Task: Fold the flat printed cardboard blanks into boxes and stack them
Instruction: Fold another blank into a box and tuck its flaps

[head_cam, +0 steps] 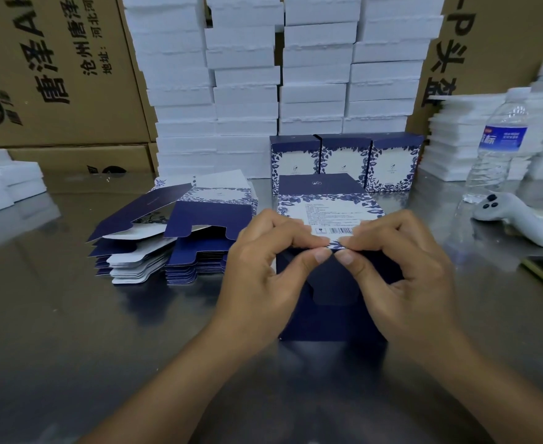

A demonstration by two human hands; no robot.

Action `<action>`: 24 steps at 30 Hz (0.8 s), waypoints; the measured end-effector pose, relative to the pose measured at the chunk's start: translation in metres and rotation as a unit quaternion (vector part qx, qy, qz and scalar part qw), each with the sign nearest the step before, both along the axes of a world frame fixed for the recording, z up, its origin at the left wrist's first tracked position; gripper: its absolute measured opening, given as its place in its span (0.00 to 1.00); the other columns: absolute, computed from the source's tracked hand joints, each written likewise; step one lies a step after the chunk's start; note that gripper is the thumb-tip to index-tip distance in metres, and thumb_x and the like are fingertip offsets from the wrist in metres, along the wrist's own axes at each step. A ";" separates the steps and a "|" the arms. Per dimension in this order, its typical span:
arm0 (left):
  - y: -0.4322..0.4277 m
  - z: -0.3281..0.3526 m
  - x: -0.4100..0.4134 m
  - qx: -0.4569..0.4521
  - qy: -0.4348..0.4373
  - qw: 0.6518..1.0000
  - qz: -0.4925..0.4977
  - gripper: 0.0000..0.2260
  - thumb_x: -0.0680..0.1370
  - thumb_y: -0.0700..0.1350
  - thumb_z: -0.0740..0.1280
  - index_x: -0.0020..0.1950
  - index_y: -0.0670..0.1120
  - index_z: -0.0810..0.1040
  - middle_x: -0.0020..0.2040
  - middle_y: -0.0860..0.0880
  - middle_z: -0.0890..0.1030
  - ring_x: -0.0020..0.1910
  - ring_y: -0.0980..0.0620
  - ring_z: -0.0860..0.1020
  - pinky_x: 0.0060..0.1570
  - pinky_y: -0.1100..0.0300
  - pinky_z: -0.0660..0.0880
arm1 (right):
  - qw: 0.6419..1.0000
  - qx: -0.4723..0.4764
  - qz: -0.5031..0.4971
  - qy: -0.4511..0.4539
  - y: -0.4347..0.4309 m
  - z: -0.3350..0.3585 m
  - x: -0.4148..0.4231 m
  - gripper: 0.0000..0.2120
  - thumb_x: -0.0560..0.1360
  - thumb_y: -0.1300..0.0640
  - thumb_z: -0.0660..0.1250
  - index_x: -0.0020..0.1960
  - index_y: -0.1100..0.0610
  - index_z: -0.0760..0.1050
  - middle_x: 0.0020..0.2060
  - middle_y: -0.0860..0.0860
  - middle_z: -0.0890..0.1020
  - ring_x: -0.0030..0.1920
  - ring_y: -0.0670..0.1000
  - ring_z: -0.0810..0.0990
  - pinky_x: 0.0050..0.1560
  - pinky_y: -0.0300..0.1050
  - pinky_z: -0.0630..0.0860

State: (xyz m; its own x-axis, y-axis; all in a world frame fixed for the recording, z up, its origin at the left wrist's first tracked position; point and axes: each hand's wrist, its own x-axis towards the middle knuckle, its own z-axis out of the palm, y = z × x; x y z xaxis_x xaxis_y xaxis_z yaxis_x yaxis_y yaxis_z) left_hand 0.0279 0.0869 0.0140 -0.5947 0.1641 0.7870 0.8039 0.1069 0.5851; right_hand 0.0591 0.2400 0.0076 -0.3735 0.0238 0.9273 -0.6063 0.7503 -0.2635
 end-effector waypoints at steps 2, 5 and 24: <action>-0.001 0.000 -0.001 -0.005 0.003 1.000 0.003 0.04 0.72 0.48 0.68 0.46 0.54 0.80 0.44 0.54 0.77 0.50 0.55 0.77 0.51 0.64 0.72 | 1.000 0.018 -0.006 0.009 0.003 0.002 -0.001 0.09 0.72 0.52 0.67 0.41 0.58 0.81 0.39 0.46 0.75 0.42 0.49 0.76 0.44 0.56 0.73; -0.004 0.001 -0.002 -0.014 0.011 1.000 0.001 0.03 0.72 0.47 0.70 0.43 0.54 0.81 0.44 0.54 0.79 0.50 0.58 0.78 0.51 0.66 0.71 | 0.999 0.038 -0.007 0.028 0.010 0.003 -0.004 0.09 0.72 0.52 0.68 0.42 0.57 0.82 0.40 0.45 0.77 0.43 0.46 0.75 0.48 0.57 0.71; -0.007 0.007 -0.004 0.019 -0.072 0.997 -0.024 0.06 0.68 0.43 0.72 0.37 0.53 0.78 0.40 0.56 0.80 0.48 0.62 0.79 0.52 0.69 0.72 | 0.998 -0.026 0.050 -0.012 0.019 0.007 -0.003 0.06 0.71 0.50 0.69 0.46 0.50 0.79 0.43 0.43 0.81 0.45 0.49 0.80 0.48 0.56 0.75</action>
State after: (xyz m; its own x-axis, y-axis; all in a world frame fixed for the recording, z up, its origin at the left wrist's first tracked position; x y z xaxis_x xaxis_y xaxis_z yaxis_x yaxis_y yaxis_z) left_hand 0.0244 0.0802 0.0206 -0.6937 0.1671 0.7006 0.7153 0.0459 0.6973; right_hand 0.0556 0.2586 0.0145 -0.3982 0.0337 0.9167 -0.6712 0.6704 -0.3162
